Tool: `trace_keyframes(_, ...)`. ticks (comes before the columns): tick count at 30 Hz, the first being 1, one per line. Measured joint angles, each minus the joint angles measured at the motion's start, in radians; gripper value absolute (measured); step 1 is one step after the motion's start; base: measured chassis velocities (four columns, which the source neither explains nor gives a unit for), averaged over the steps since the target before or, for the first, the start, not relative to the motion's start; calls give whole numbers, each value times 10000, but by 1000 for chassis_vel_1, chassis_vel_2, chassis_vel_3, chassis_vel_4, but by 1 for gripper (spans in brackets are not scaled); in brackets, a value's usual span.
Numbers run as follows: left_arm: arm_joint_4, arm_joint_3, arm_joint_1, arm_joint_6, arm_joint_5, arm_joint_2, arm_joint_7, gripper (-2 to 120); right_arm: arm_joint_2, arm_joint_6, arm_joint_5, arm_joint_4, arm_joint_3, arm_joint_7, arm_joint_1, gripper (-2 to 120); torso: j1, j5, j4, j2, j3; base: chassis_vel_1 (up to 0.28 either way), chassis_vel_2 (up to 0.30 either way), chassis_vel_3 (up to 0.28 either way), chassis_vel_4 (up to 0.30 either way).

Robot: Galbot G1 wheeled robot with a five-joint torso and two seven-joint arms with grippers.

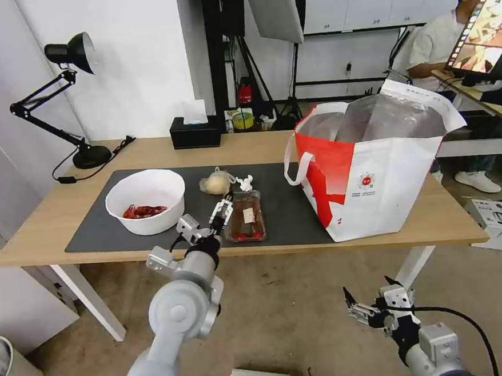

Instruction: Pick up the trash from the table and place it into the takeout bag.

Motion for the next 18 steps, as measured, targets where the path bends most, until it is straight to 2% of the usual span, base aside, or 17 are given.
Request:
trace_keyframes(10, 312, 604, -424, 43, 193, -147, 16, 100, 55, 24, 26, 186, 244, -12, -229, 100, 1, 0, 0, 0, 0, 0, 0, 0, 0)
trace_keyframes(14, 436, 666, -608, 240, 570, 97, 176, 100, 161, 80, 30, 330, 272, -51, -404, 100, 1, -1, 0, 0, 0, 0, 0, 0, 0)
trace_keyframes(18, 556, 746, -668, 491, 1159, 557, 590, 100, 171, 169, 50, 416, 289, -174, -427, 100, 1, -1, 1, 0, 0, 0, 0, 0, 0)
